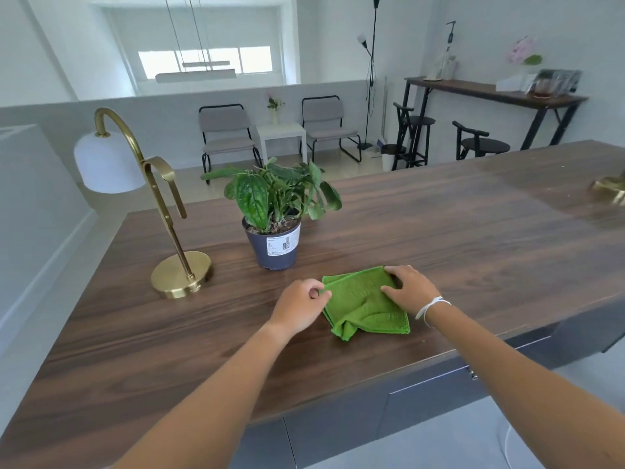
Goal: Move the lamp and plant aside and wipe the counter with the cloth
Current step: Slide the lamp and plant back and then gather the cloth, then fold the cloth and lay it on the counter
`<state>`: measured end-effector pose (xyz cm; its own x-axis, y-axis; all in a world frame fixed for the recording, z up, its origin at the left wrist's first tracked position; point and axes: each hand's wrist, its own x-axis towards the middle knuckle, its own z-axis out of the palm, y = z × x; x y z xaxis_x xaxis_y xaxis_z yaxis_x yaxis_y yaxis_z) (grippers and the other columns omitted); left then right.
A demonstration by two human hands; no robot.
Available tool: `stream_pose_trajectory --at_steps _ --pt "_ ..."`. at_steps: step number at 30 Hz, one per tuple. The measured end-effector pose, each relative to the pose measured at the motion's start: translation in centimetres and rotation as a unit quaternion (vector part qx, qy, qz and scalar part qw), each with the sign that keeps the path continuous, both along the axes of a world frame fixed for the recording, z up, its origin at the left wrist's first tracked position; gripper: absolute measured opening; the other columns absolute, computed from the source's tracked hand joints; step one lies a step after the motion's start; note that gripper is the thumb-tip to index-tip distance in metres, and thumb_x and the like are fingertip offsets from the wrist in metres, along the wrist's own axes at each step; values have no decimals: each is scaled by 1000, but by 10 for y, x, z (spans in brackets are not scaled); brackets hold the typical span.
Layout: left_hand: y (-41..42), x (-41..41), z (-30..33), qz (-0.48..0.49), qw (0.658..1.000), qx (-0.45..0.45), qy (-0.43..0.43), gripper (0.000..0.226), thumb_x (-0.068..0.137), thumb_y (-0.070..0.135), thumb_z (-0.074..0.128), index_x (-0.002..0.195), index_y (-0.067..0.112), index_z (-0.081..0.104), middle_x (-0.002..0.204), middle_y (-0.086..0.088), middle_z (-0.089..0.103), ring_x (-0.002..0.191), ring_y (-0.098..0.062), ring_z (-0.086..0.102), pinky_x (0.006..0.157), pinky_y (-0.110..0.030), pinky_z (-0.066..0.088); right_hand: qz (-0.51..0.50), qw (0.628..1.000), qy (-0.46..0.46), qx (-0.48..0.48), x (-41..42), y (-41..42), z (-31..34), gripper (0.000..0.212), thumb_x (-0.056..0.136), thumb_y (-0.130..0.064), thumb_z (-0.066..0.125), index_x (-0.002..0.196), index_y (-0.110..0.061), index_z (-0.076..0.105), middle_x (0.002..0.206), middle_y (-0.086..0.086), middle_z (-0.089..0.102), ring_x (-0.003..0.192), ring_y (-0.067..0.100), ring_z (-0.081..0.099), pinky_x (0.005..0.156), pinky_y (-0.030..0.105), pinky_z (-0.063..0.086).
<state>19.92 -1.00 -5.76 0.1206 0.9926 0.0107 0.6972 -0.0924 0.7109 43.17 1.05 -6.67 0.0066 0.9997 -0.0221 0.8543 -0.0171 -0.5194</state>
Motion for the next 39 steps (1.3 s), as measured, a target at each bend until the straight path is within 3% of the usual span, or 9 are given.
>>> stream_pose_trajectory --at_steps 7,11,16,19,24,28,32,36,39 --pt "23 25 -6 -16 987 -46 156 64 84 44 57 136 11 40 131 -16 41 118 -33 48 99 -39 40 29 999 -10 -37 -7 8 10 66 84 -33 62 142 -14 33 139 13 45 127 28 42 108 37 33" --pt "32 24 -8 -12 991 -59 118 52 81 39 65 123 13 53 124 -16 48 115 -30 51 95 -35 41 16 999 -17 -33 -9 14 11 66 83 -27 65 140 -12 36 131 14 54 123 30 45 108 36 32" --pt "34 32 -2 -27 993 -33 107 26 81 28 65 103 15 60 108 -13 57 100 -28 53 75 -29 36 12 1000 21 17 -9 14 9 29 82 -14 62 111 -11 66 114 12 64 111 28 54 90 30 40" --pt "30 31 9 -2 999 -31 -8 14 82 26 64 90 16 57 86 -4 62 82 -21 55 61 -28 37 -18 996 76 41 -2 13 18 24 86 -15 60 107 -8 67 110 15 60 104 30 55 83 29 39" --pt "25 32 47 -8 963 -82 -255 12 83 23 64 92 26 57 116 -7 61 107 -23 59 87 -37 47 -33 947 312 65 6 5 40 17 88 -11 57 103 -3 63 94 9 61 89 18 53 74 29 40" --pt "20 39 78 -40 942 -58 -329 11 86 16 61 89 25 58 98 0 63 95 -19 62 85 -43 50 -28 902 416 115 14 -2 63 14 90 -9 52 100 -9 62 91 5 61 89 18 52 80 35 45" --pt "14 41 87 -52 929 -47 -362 12 86 13 60 93 23 59 97 4 66 83 -8 67 69 -32 56 -18 897 425 117 20 -9 77 11 91 -13 53 91 -15 63 89 5 63 85 19 56 78 36 48" --pt "3 40 73 -46 909 -117 -398 15 87 11 58 96 22 57 94 3 66 77 -11 69 57 -36 57 -5 895 439 72 25 -15 80 14 89 -13 56 80 -19 64 81 4 64 76 20 60 80 40 52" --pt "-4 33 53 -7 935 -160 -317 34 87 13 59 118 23 51 109 -1 59 93 -16 62 60 -36 56 -61 948 307 51 23 -16 69 16 87 -20 60 102 -15 64 86 2 61 72 20 60 71 36 50"
